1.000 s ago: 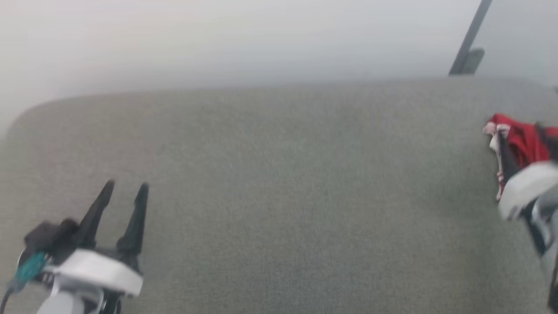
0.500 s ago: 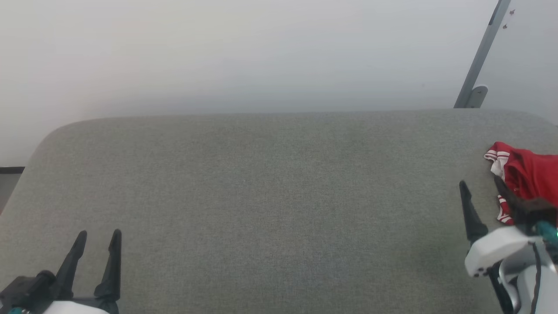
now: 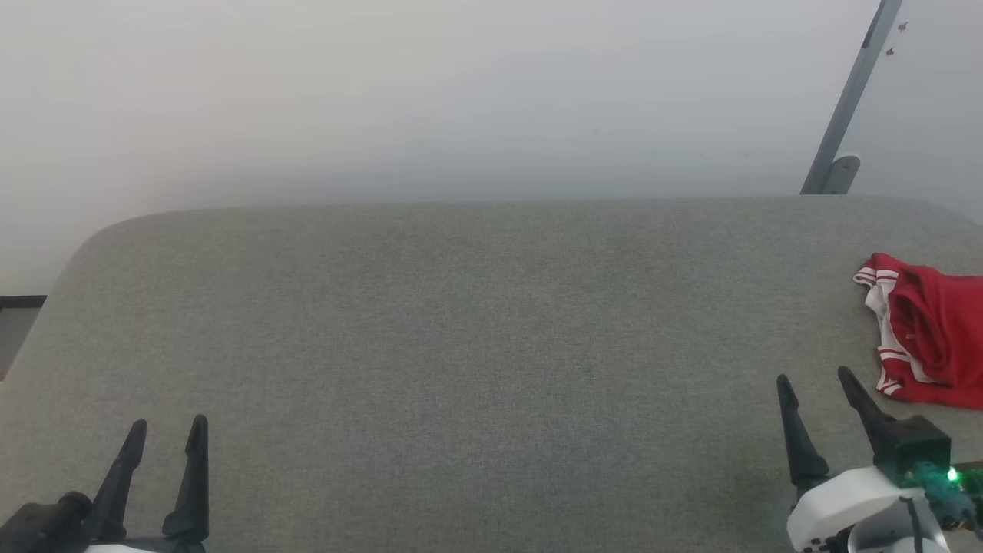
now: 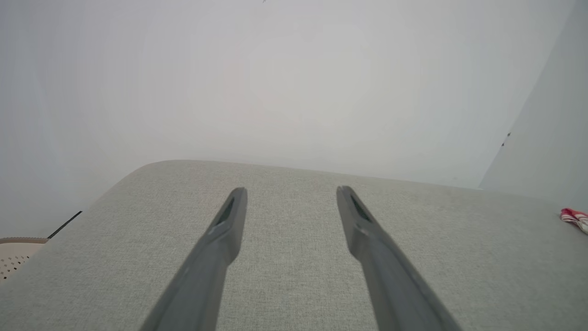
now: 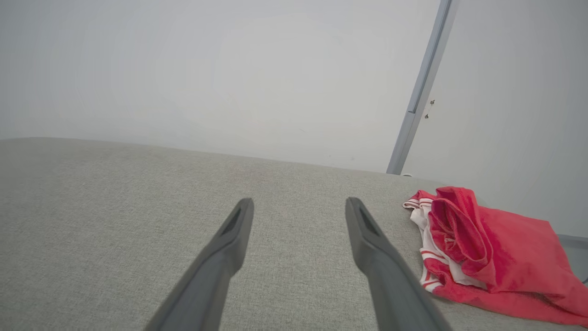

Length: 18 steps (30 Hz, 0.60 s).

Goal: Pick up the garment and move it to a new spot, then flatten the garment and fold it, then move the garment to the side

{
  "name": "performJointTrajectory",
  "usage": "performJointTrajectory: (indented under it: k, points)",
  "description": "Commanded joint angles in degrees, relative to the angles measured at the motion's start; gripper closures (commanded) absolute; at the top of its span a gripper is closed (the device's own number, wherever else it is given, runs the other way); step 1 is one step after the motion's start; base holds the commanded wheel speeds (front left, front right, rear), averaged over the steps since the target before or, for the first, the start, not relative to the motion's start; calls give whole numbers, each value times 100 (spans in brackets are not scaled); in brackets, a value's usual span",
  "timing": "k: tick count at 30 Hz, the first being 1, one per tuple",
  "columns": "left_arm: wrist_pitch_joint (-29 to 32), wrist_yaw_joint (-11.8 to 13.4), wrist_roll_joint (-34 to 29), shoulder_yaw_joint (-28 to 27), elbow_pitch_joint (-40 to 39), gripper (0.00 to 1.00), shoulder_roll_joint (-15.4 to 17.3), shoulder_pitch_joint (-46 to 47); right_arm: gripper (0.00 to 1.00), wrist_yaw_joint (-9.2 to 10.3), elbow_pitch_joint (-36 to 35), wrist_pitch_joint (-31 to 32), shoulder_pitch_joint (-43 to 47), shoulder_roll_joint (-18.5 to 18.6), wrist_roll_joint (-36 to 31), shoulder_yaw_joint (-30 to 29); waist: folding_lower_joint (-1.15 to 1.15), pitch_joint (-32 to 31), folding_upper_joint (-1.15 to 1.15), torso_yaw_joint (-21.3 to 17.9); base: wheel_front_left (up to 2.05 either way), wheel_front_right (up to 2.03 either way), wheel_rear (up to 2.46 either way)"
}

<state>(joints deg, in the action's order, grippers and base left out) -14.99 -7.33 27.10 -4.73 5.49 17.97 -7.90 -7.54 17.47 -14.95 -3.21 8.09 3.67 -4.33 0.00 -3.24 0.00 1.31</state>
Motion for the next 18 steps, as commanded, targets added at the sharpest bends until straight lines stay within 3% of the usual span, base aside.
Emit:
performJointTrajectory:
  k: [1, 18]
  points:
    - [-24, -12, -80, -23, -26, 0, -14, -44, 0, 11, -67, -29, 75, -34, -45, -6, 0, 2, 0, -3, 0, 0, 0]
    - [-24, -12, -51, 21, 13, 0, -52, -47, 0, 11, -295, -30, 145, -138, -118, 75, 0, 30, 0, -63, 0, 0, 0]
